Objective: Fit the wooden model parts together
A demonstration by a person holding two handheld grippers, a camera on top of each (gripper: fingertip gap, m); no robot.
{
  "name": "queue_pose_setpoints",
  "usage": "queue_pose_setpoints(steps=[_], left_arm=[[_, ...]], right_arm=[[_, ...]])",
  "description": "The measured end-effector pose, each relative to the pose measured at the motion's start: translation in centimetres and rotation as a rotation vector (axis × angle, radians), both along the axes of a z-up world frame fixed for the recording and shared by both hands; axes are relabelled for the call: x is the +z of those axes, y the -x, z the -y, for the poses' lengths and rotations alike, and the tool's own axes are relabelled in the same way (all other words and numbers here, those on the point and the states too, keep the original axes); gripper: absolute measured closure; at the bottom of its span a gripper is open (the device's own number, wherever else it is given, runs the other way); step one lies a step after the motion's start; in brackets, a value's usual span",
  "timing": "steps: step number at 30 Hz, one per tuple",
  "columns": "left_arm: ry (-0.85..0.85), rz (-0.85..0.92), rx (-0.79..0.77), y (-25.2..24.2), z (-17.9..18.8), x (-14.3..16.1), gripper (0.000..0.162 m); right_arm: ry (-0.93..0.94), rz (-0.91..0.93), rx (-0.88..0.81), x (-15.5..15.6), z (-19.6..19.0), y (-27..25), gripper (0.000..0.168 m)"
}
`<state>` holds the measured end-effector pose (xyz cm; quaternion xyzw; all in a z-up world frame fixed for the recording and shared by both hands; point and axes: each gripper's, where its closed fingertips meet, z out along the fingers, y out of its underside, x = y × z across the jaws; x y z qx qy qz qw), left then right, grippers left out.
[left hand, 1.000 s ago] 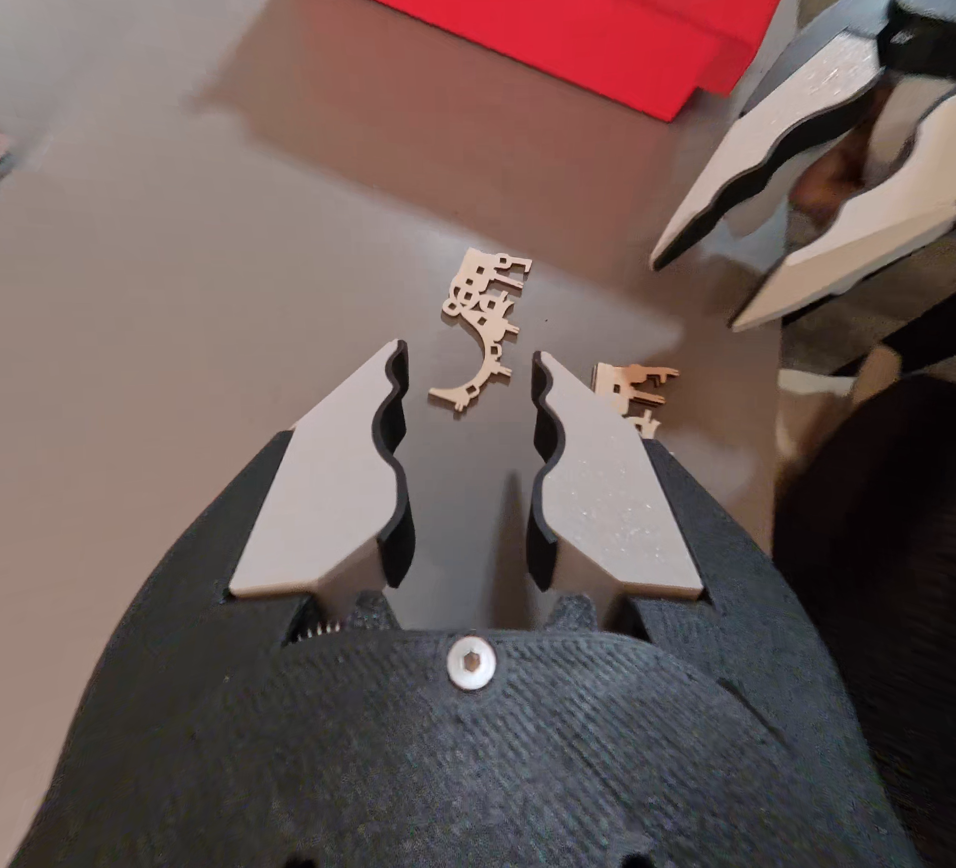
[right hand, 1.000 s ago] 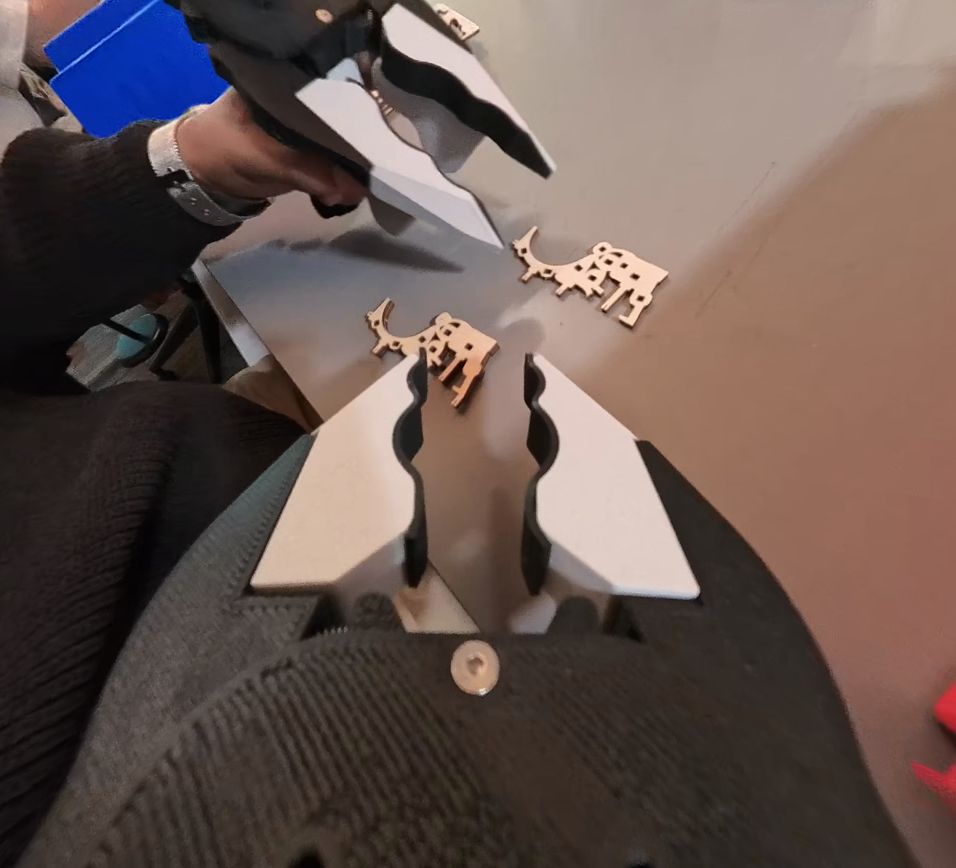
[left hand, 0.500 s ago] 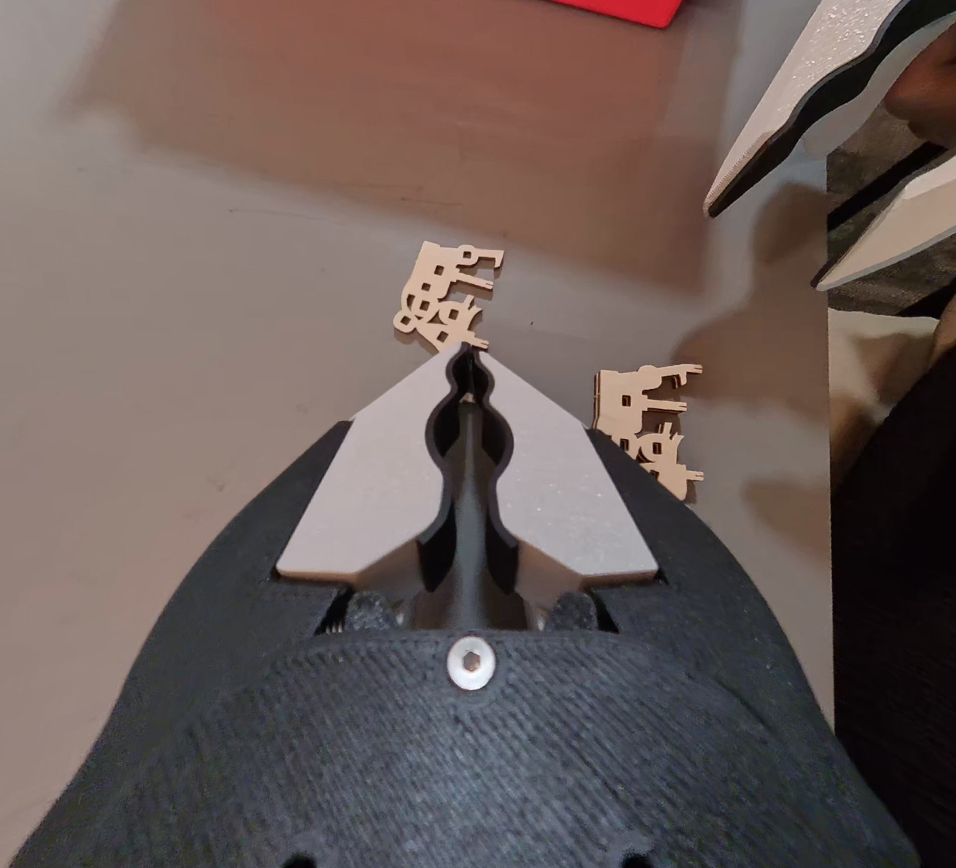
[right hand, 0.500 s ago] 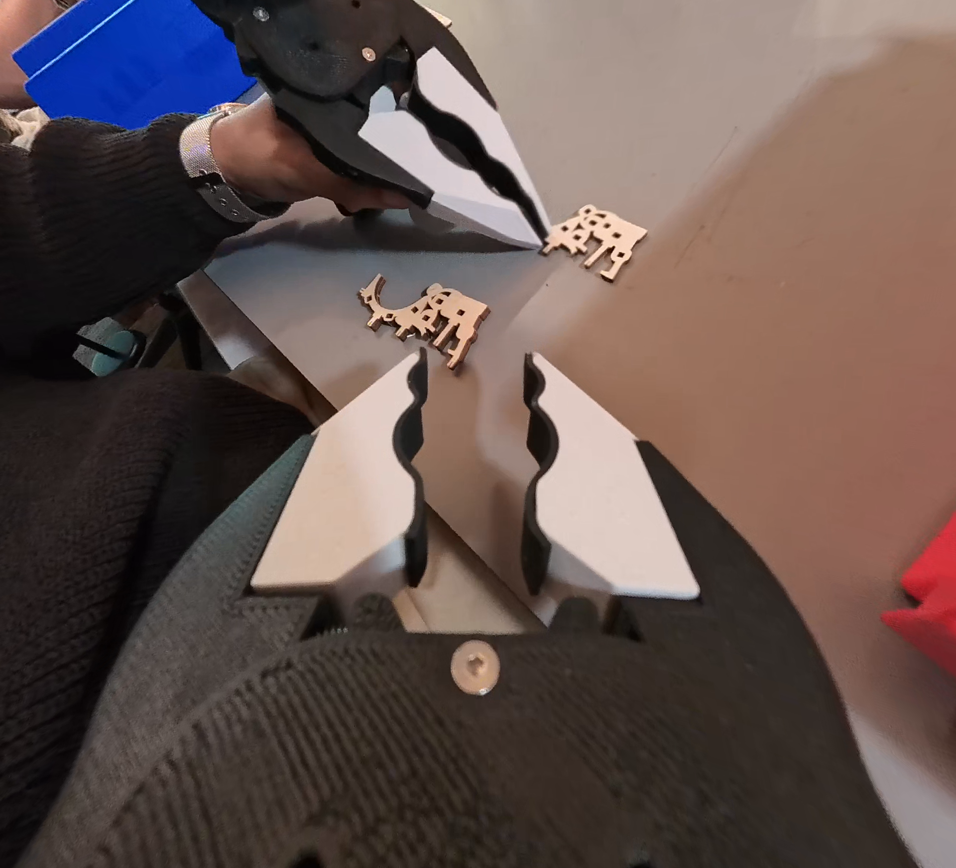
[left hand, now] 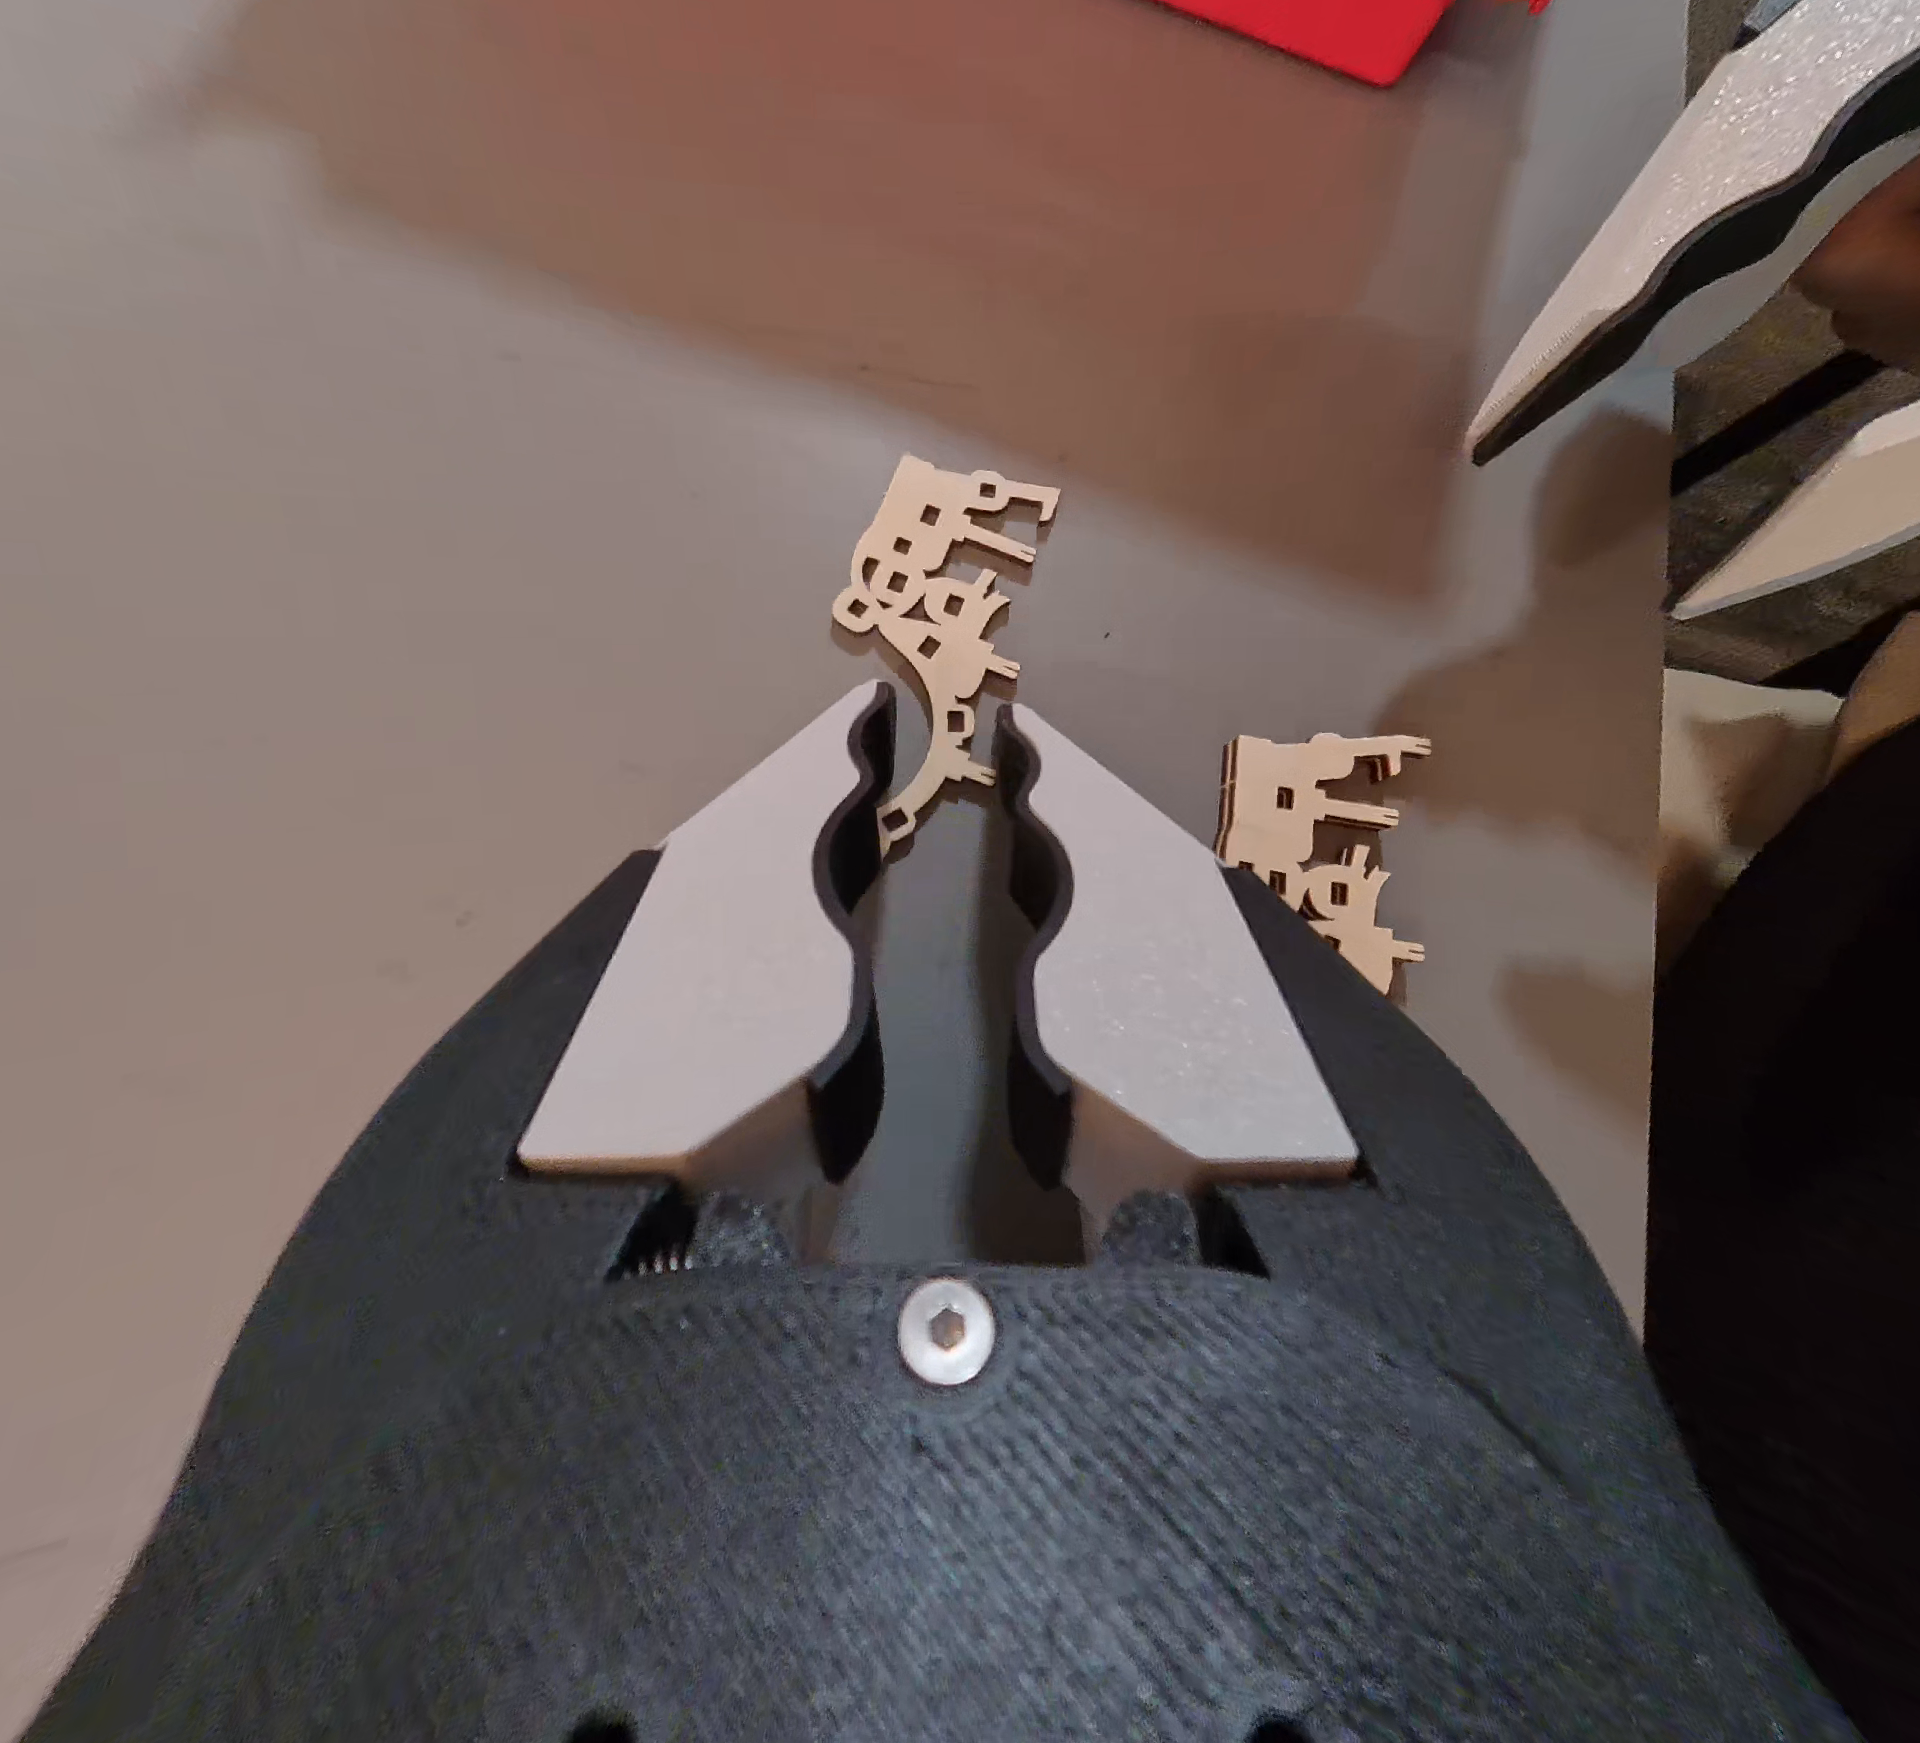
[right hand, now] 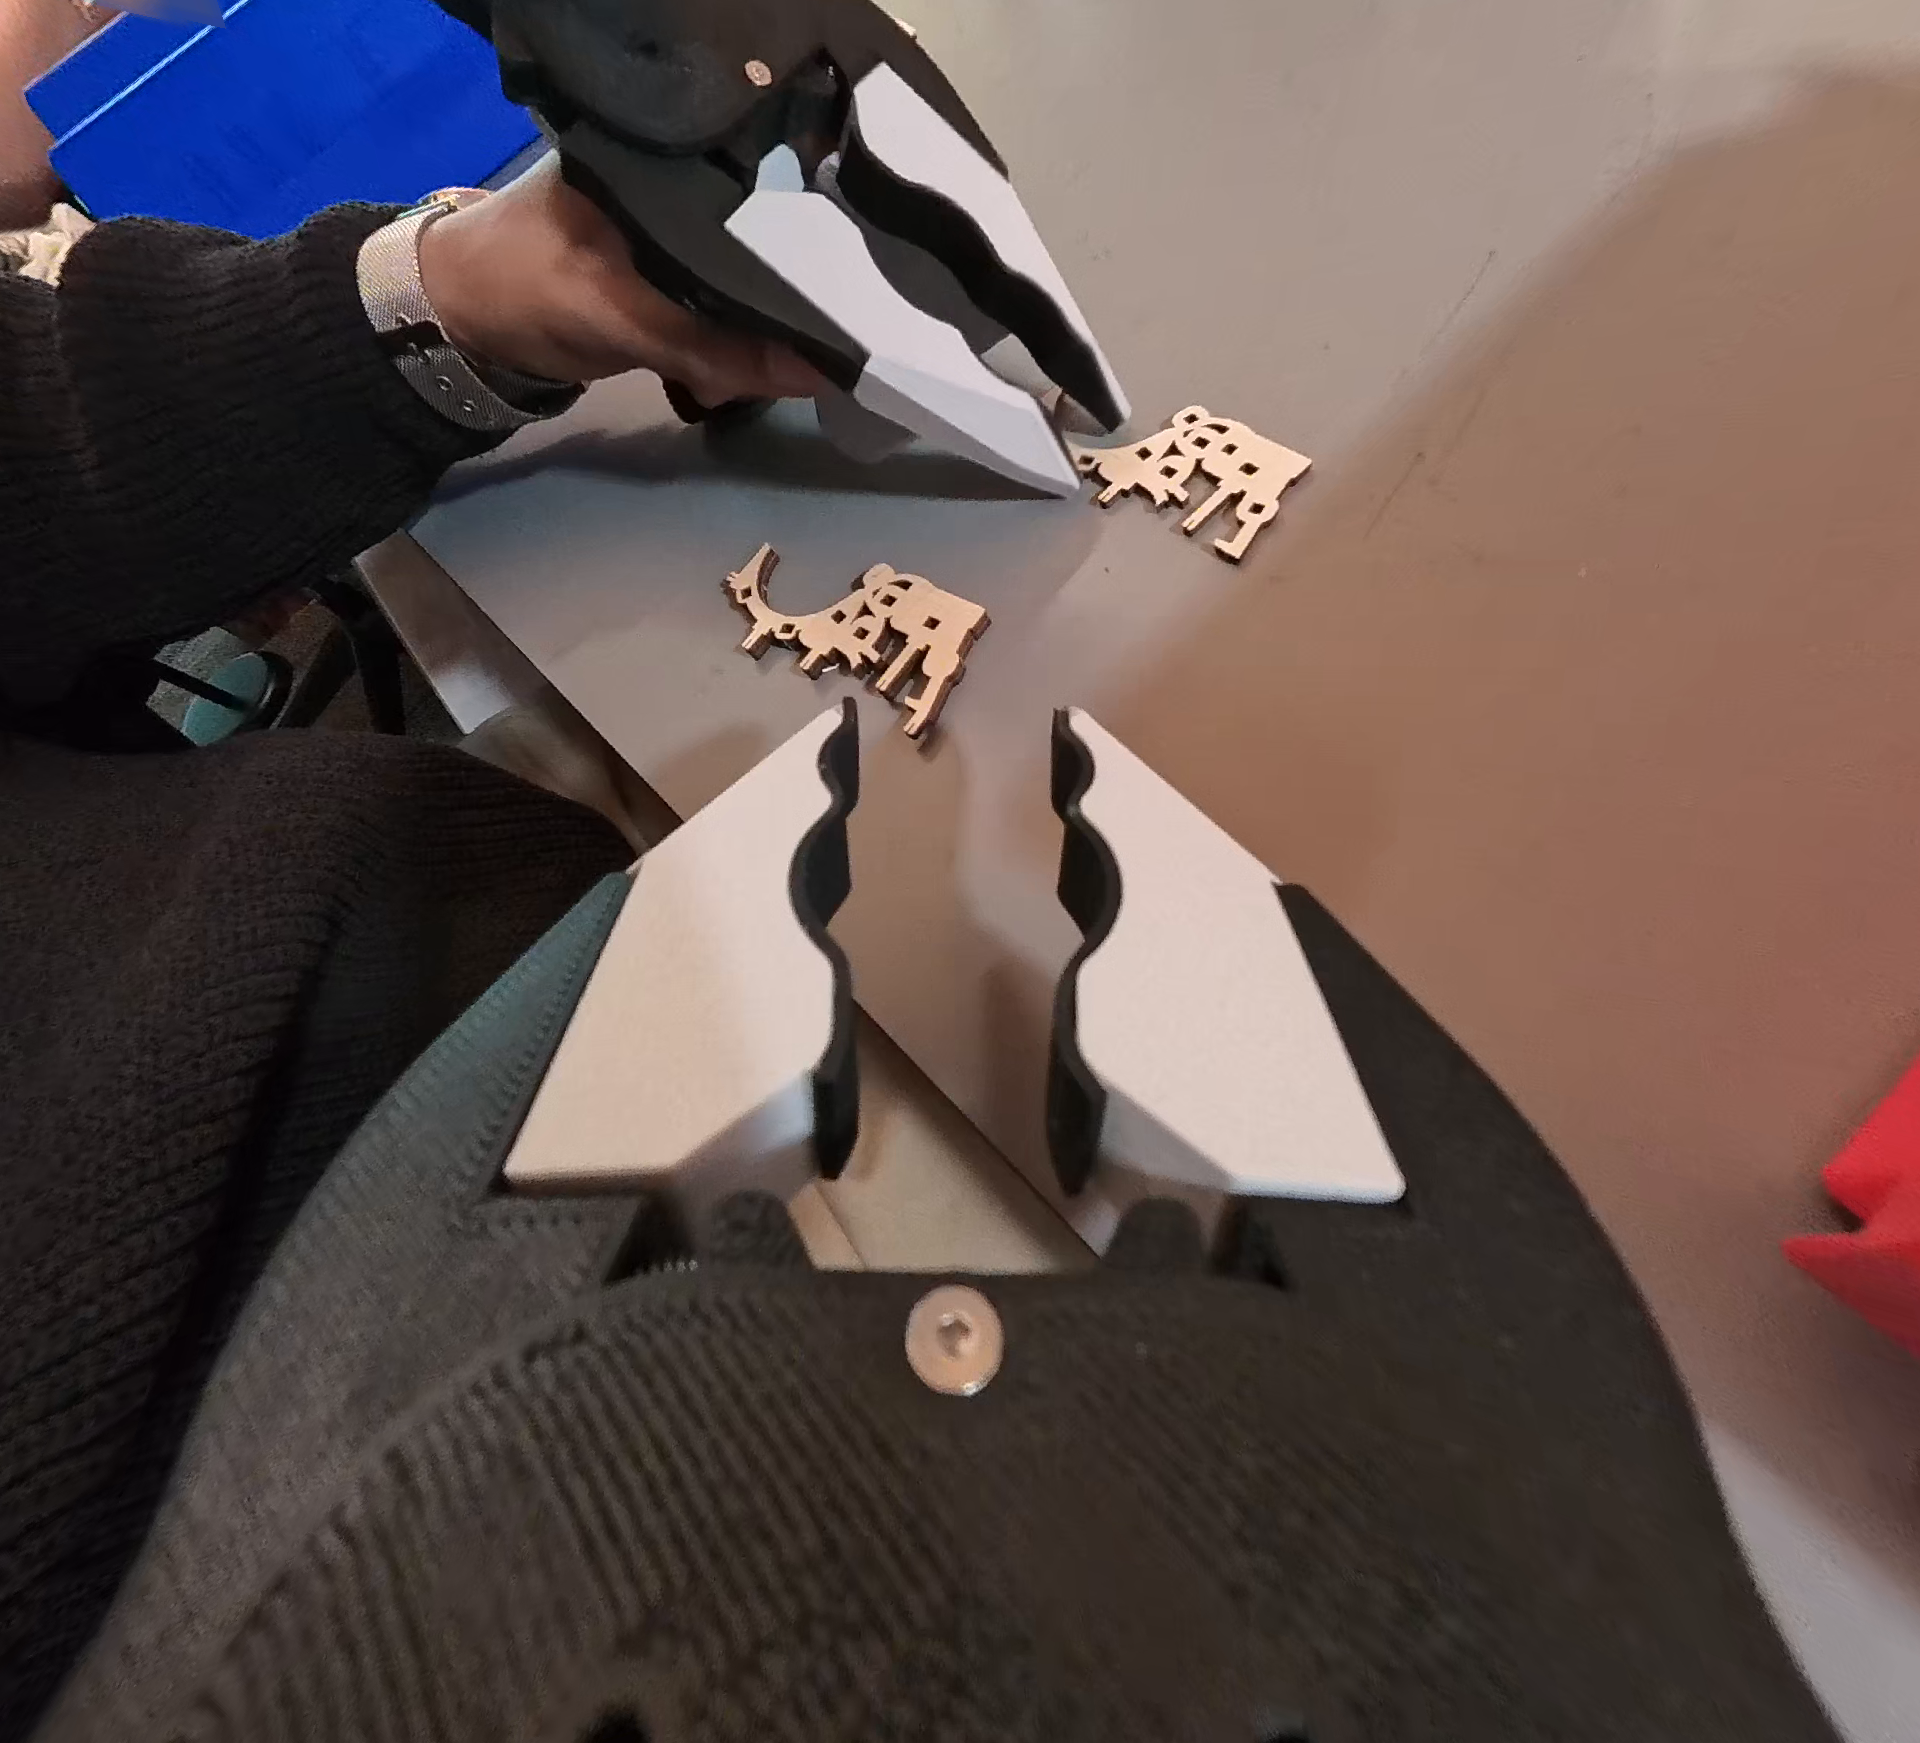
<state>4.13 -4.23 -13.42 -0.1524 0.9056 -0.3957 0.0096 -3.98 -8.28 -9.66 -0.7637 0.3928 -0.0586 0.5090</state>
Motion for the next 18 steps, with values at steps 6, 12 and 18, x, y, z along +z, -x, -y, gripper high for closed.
queue_pose_setpoints(steps=[6,12,18], left_arm=[[0.015,-0.086,0.004,0.5,0.2,-0.1,0.151],[0.009,-0.062,0.021,0.2,-0.1,0.2,0.157],[0.068,-0.044,0.032,0.1,-0.1,1.7,0.157]], right_arm=[[0.002,-0.002,0.002,-0.1,-0.1,0.0,0.132],[0.003,0.000,0.001,0.0,0.0,0.0,0.132],[0.004,0.003,0.001,0.0,0.0,0.0,0.132]])
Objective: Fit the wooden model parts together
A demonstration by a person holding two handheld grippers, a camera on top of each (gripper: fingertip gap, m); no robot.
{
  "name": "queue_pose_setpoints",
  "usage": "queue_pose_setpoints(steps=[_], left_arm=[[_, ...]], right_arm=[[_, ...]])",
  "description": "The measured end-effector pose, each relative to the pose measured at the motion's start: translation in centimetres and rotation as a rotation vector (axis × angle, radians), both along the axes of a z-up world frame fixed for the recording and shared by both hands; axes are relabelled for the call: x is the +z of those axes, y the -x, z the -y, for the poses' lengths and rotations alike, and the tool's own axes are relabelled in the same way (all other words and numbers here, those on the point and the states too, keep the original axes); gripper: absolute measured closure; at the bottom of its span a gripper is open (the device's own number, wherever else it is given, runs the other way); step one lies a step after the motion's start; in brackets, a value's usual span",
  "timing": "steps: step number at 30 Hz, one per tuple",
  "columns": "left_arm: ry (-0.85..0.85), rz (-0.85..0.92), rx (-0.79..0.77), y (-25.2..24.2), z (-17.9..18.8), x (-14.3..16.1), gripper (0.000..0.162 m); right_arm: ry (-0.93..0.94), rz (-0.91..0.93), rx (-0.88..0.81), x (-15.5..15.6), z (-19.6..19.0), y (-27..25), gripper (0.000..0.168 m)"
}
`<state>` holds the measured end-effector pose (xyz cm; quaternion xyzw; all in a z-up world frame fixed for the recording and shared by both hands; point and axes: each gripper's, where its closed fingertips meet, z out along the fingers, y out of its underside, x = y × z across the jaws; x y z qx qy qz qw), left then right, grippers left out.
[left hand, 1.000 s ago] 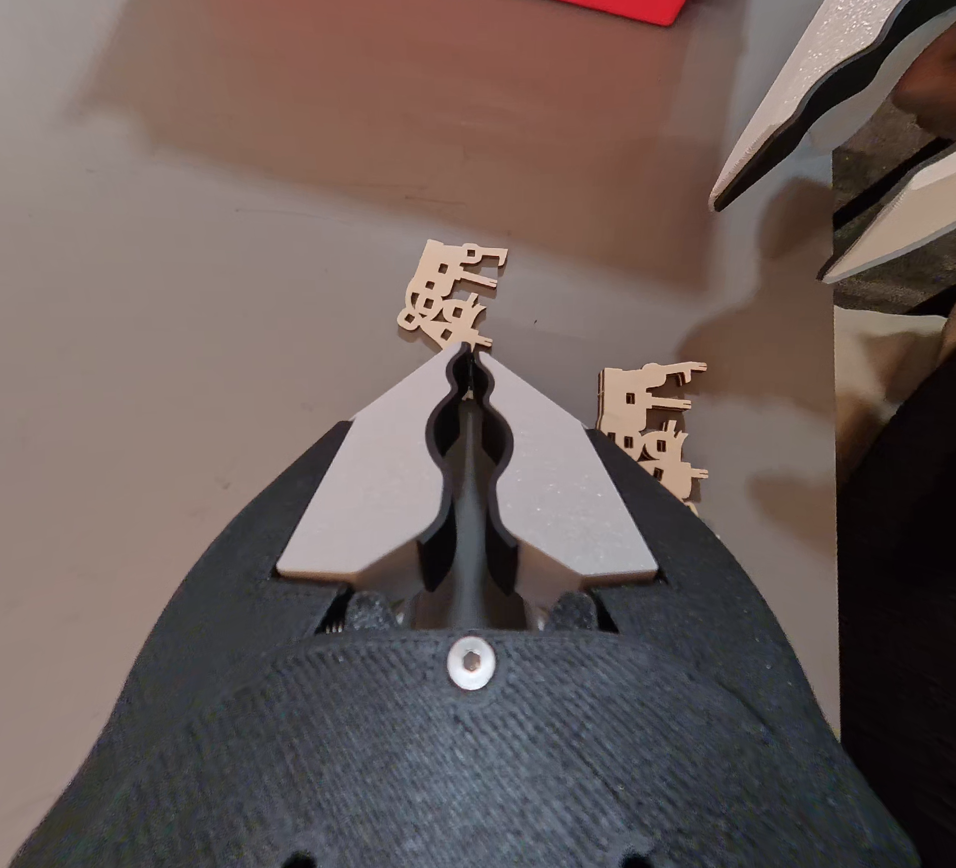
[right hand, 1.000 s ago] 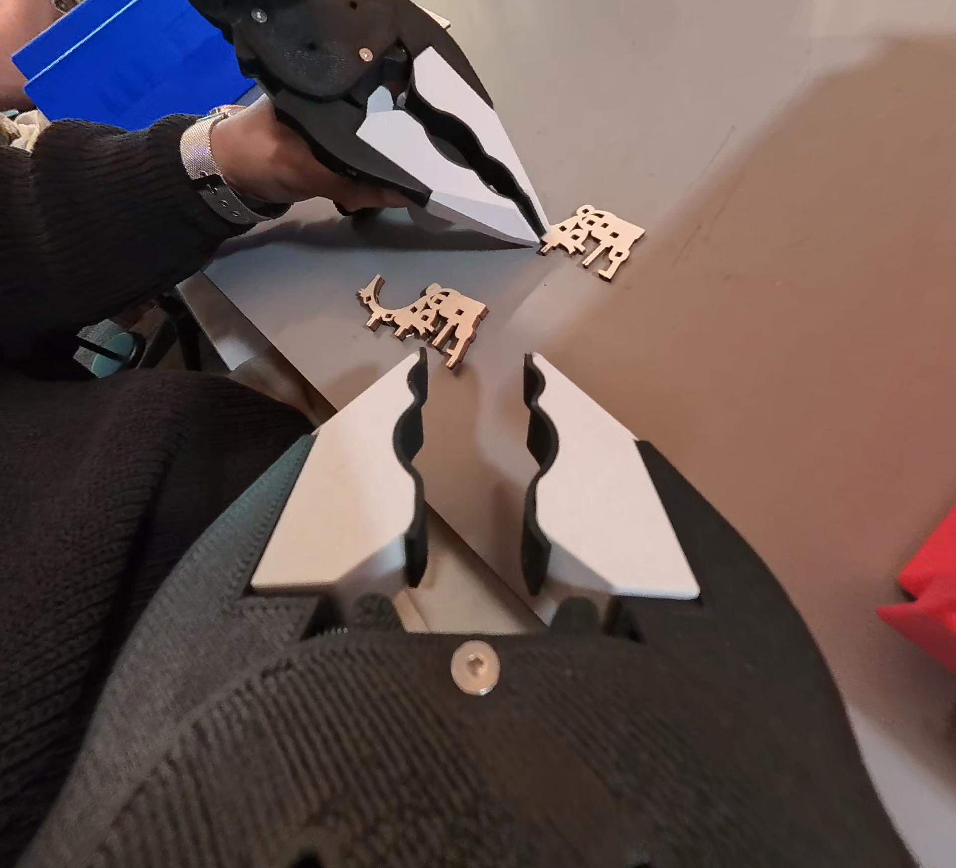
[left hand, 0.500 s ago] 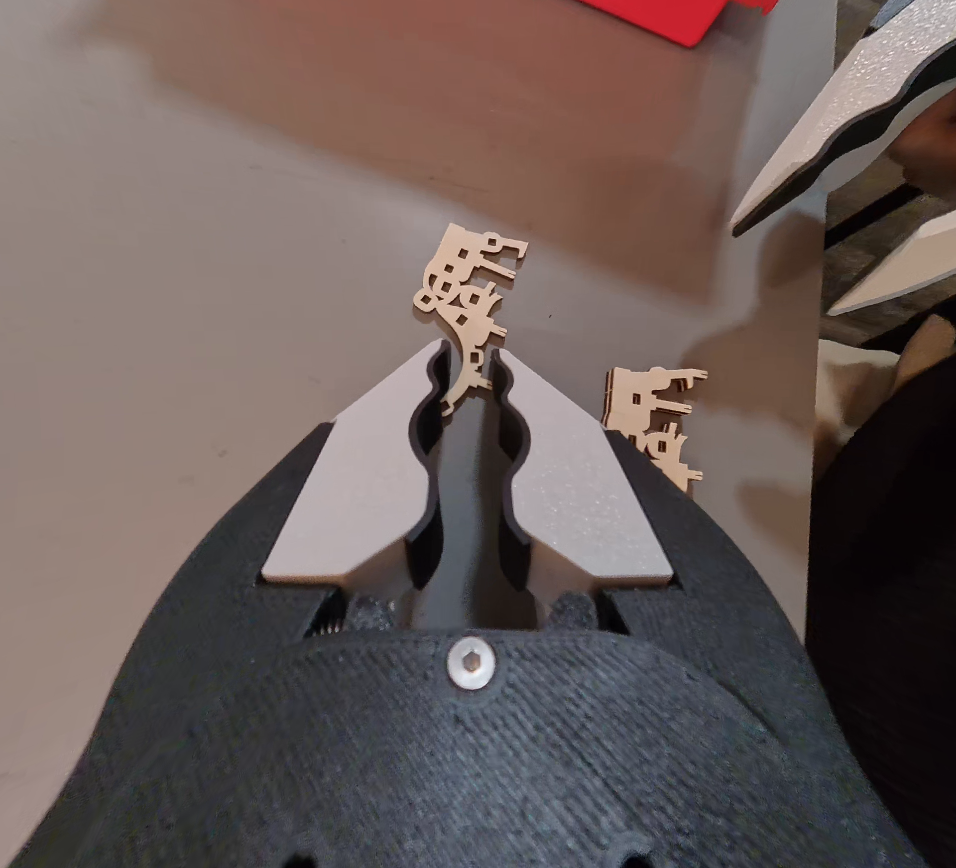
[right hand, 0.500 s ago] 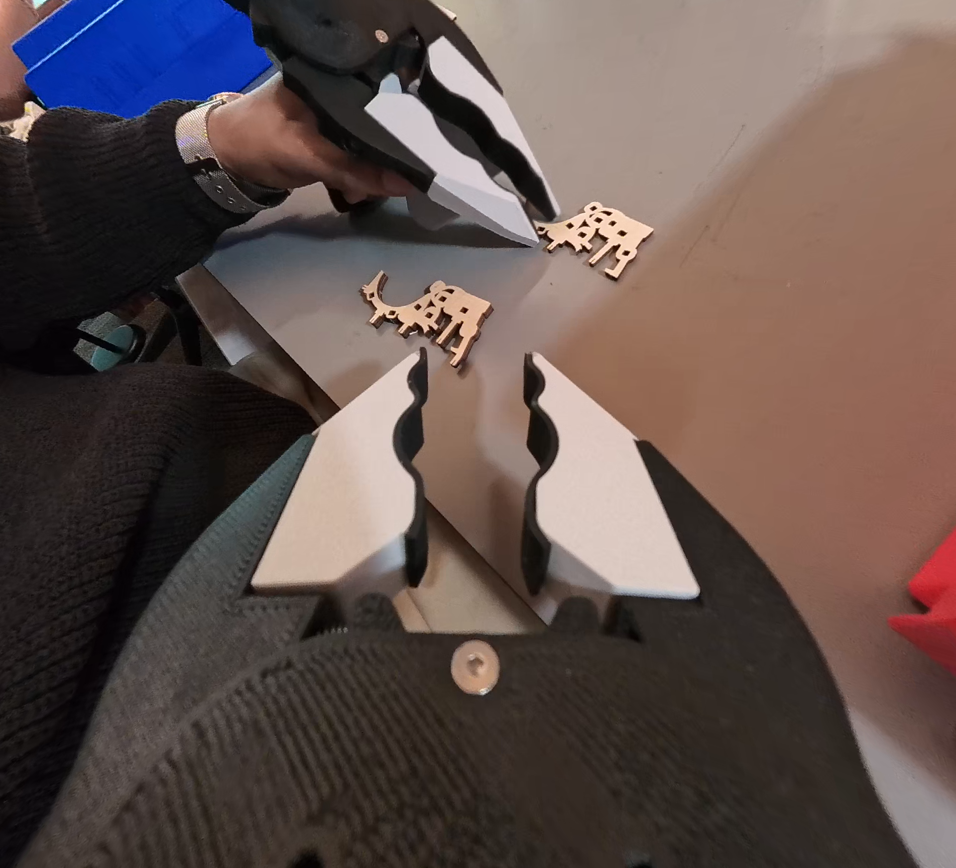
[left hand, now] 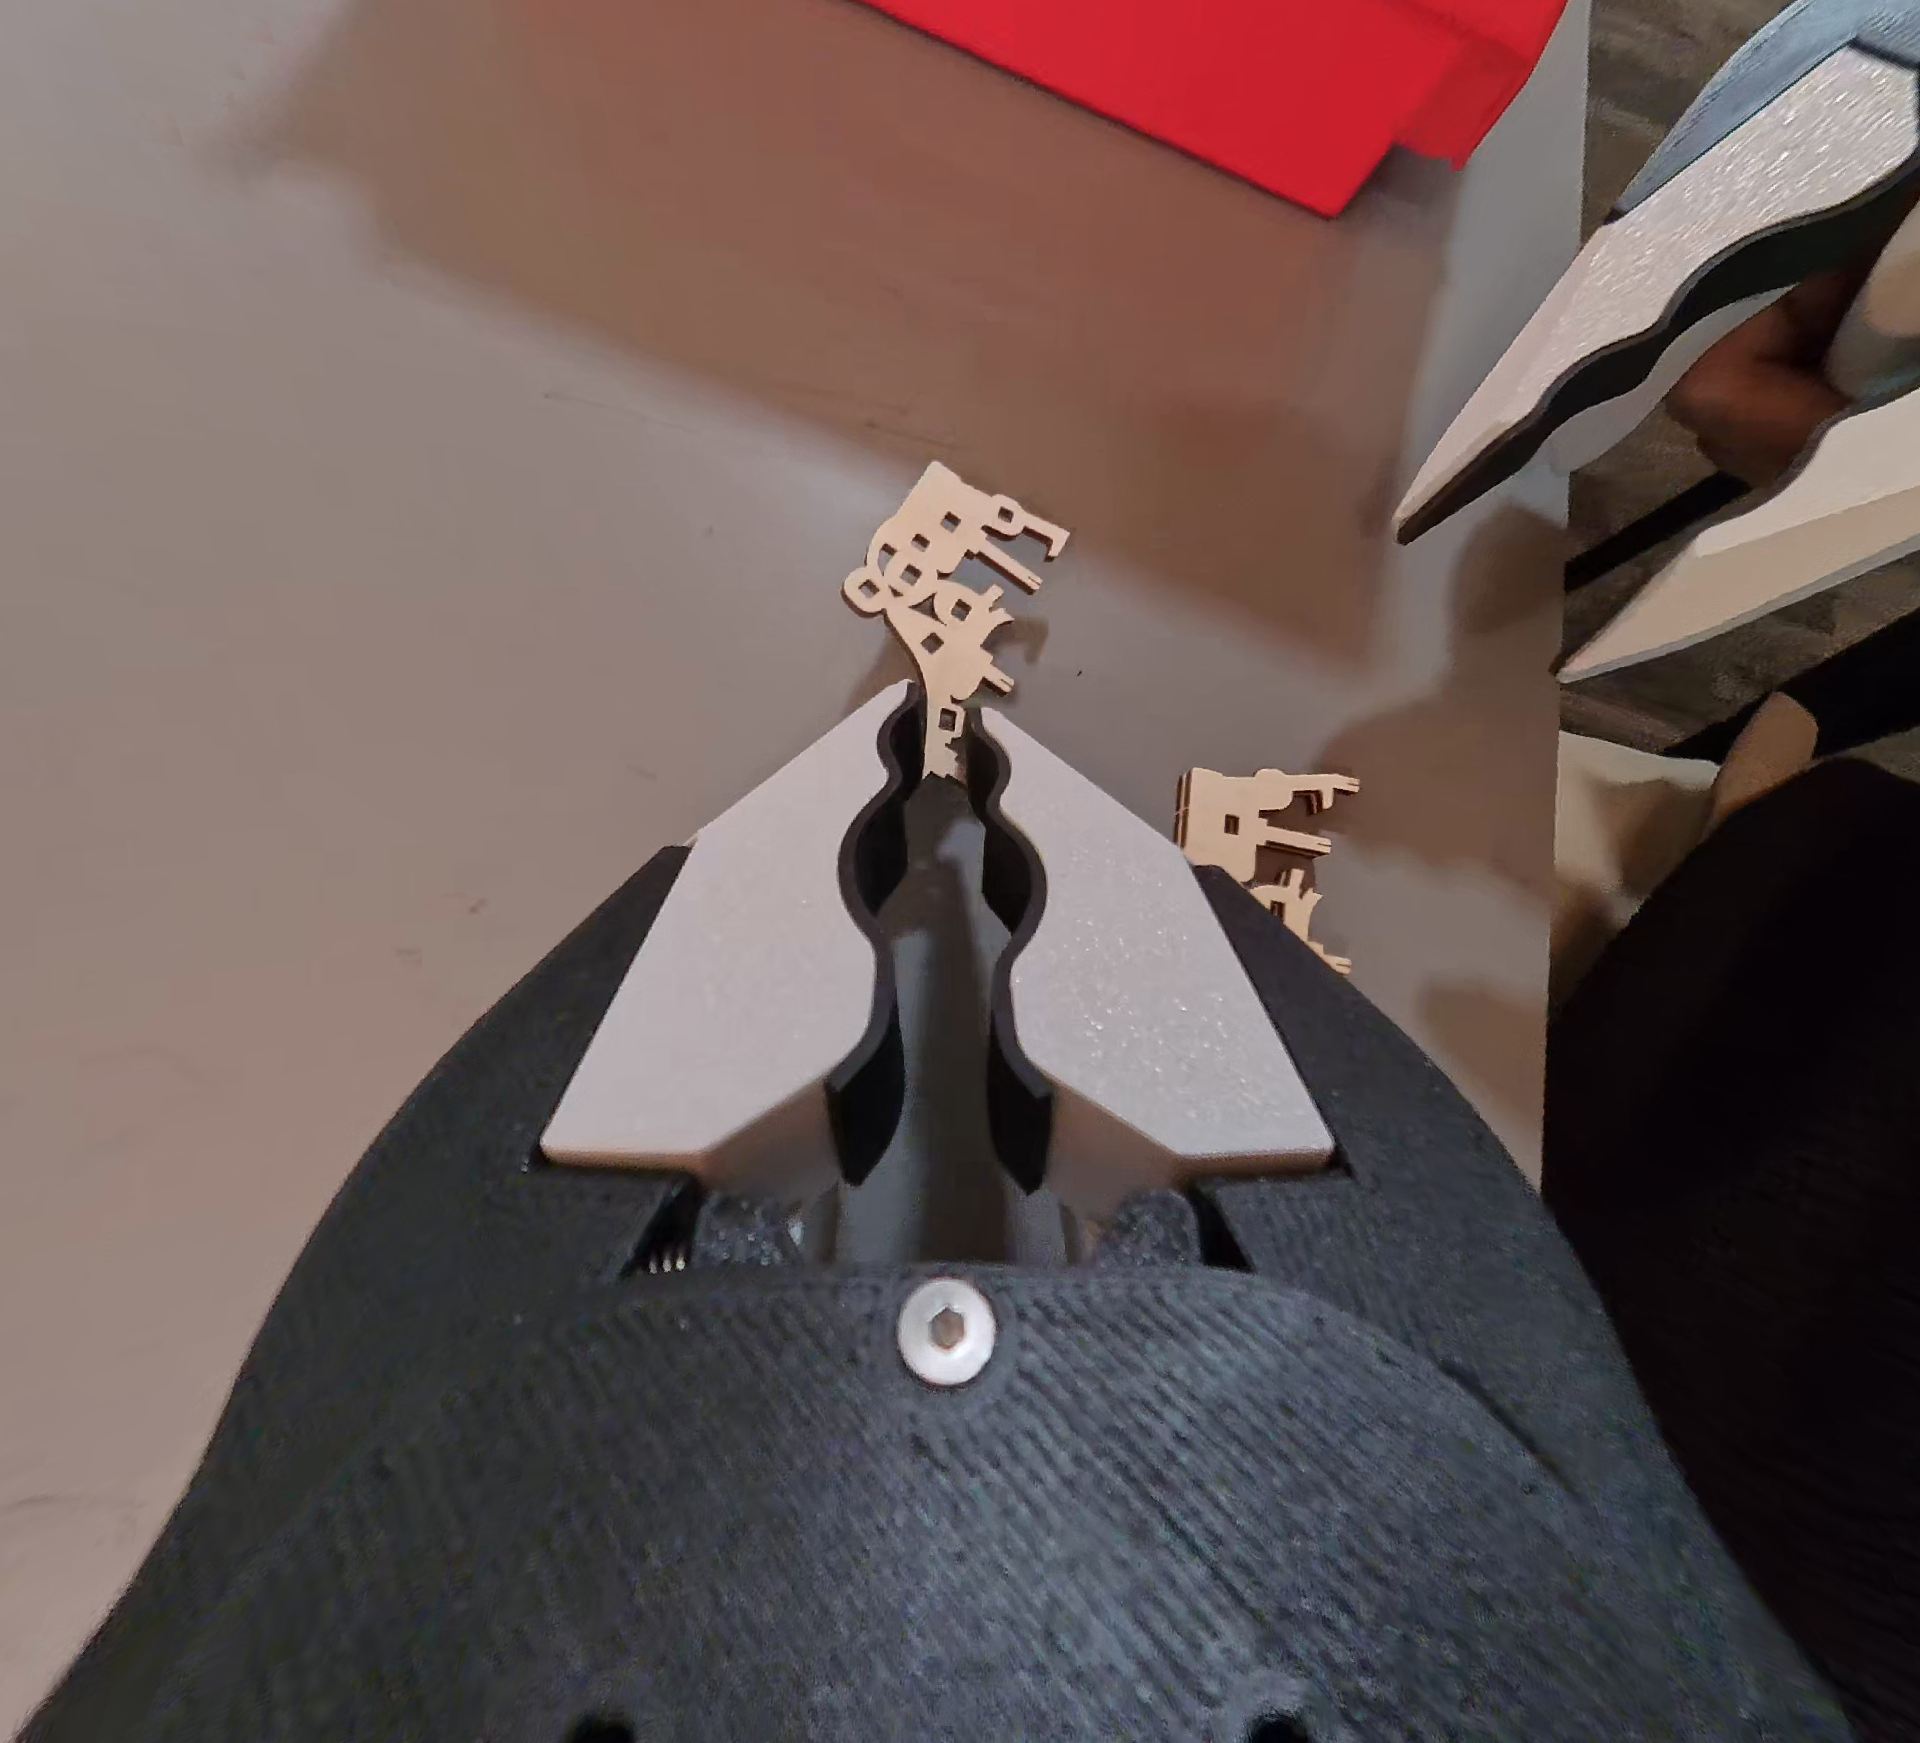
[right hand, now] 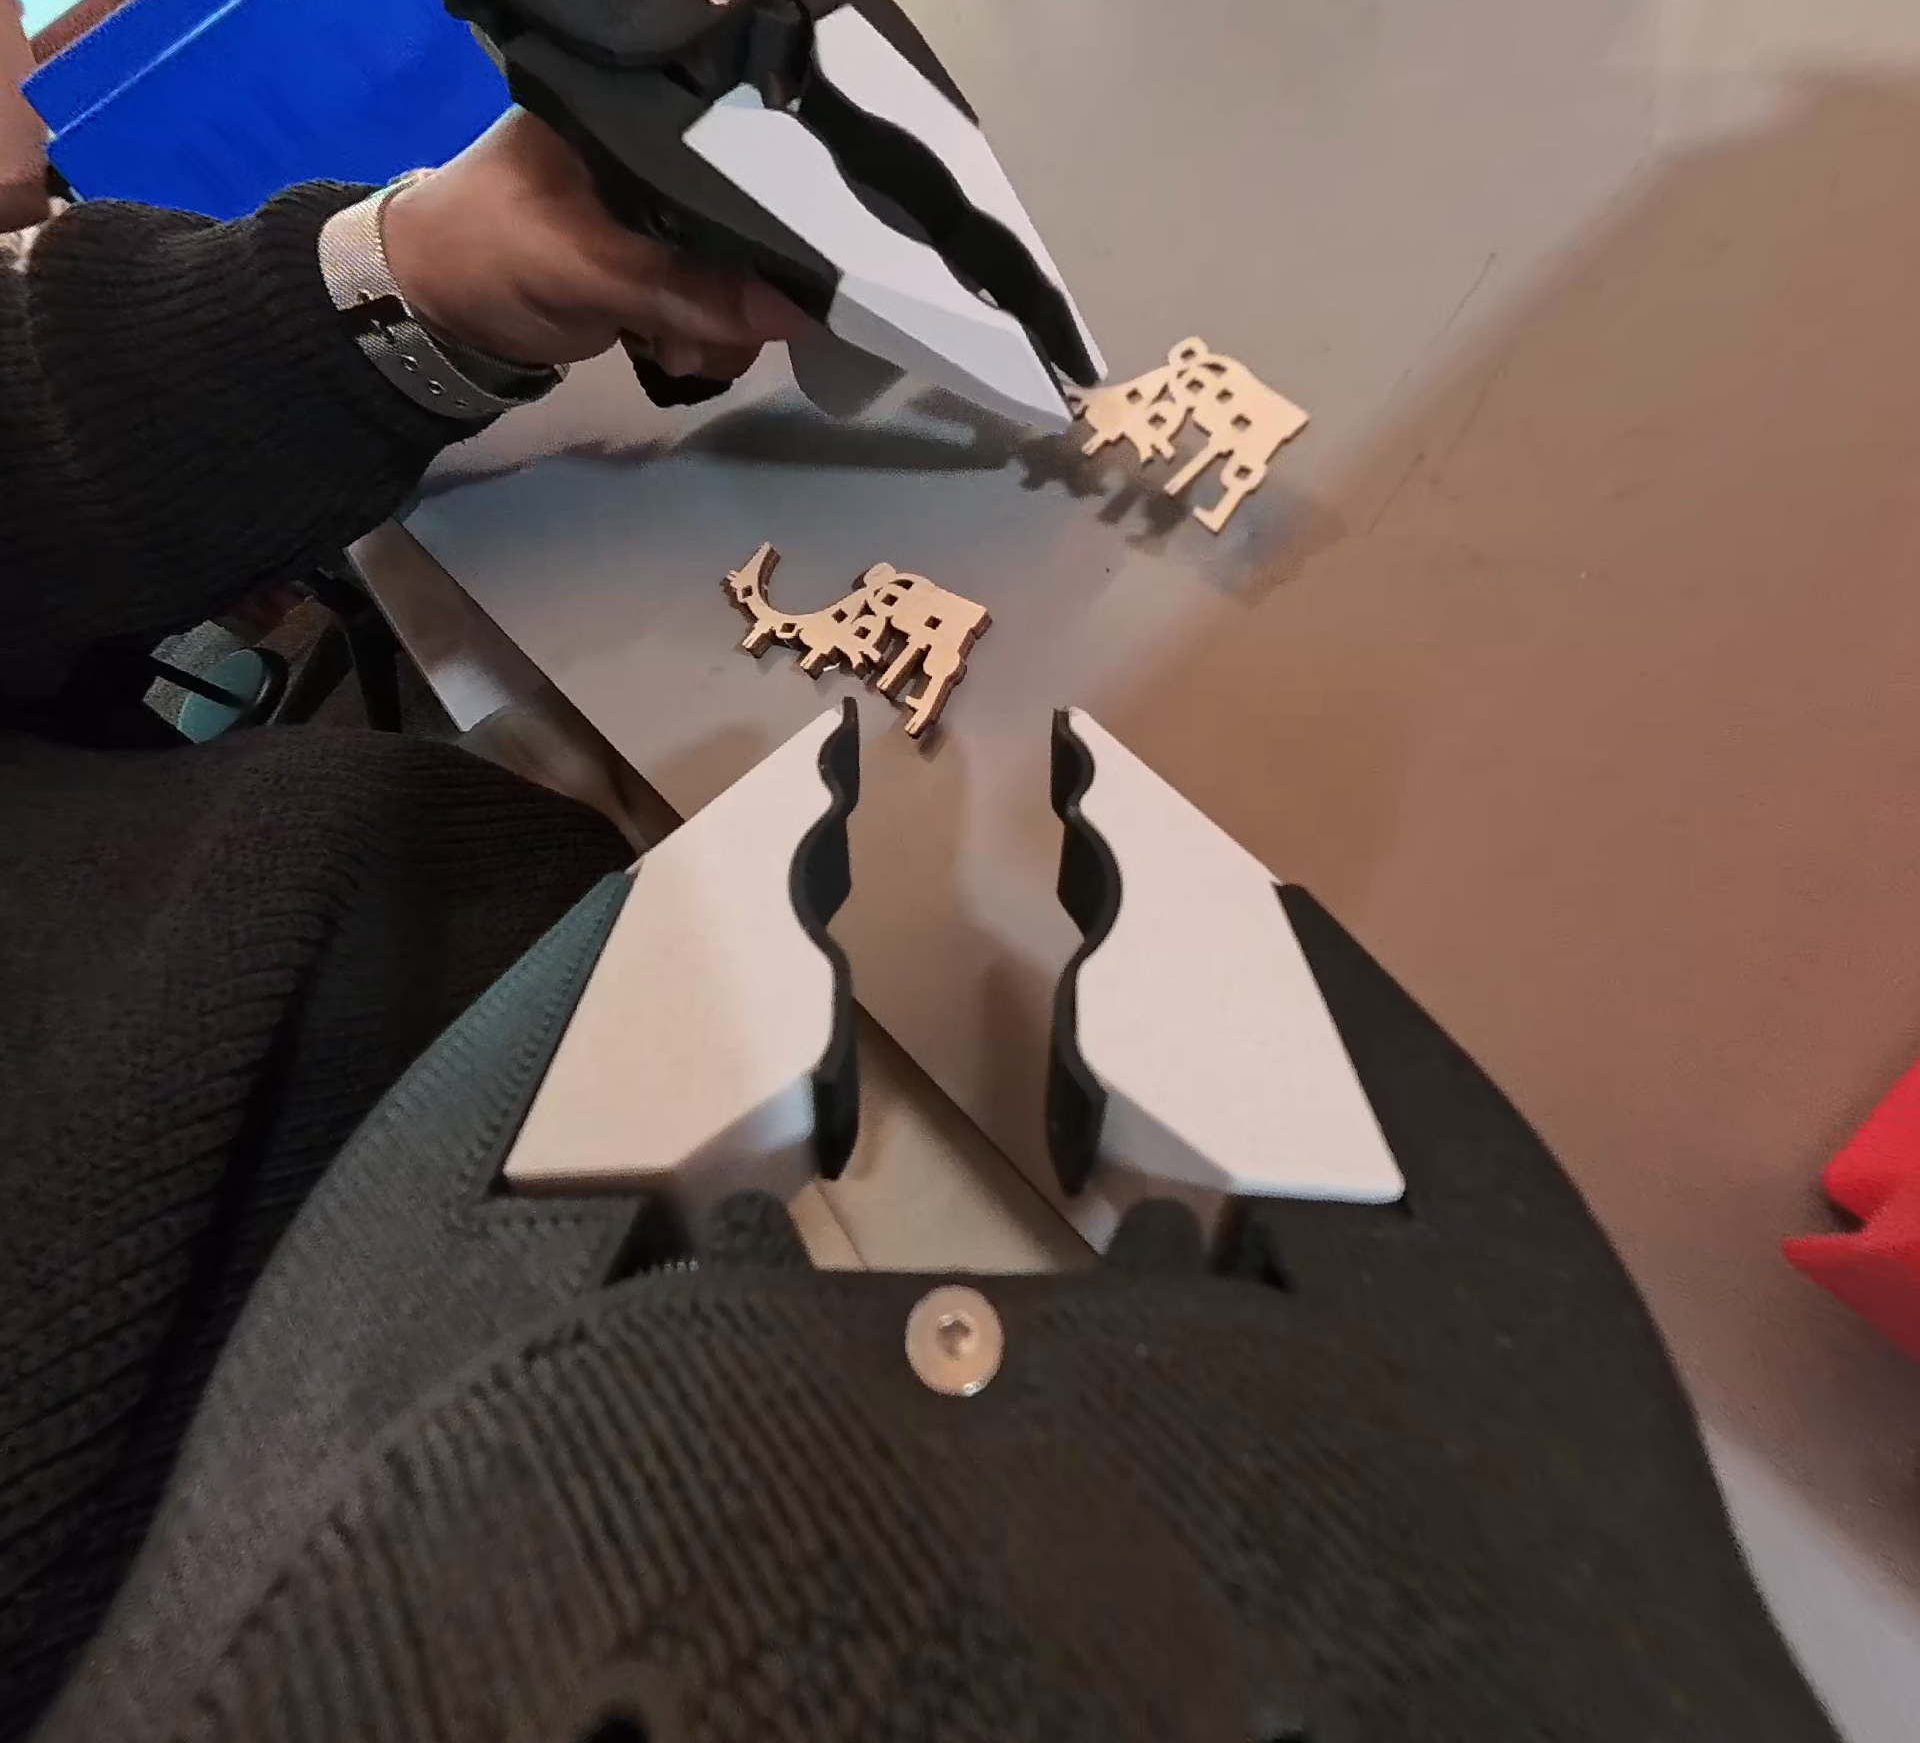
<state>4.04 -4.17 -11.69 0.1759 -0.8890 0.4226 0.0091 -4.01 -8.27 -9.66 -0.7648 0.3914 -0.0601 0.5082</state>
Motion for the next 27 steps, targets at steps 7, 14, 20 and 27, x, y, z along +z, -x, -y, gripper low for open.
queue_pose_setpoints(steps=[7,14,20,27], left_arm=[[0.033,0.054,0.022,0.2,-0.1,2.0,0.156],[0.106,0.094,0.087,1.3,-0.6,4.7,0.157],[0.140,0.041,0.189,4.5,-2.4,4.0,0.157],[0.114,0.008,0.246,7.9,-3.4,2.2,0.157]], right_arm=[[0.001,0.003,-0.007,0.0,0.1,-0.1,0.133],[-0.012,0.011,-0.030,0.4,0.6,-0.4,0.133],[-0.016,0.017,-0.018,0.6,0.5,-0.8,0.133],[-0.002,0.025,0.033,0.6,-0.6,-1.4,0.133]])
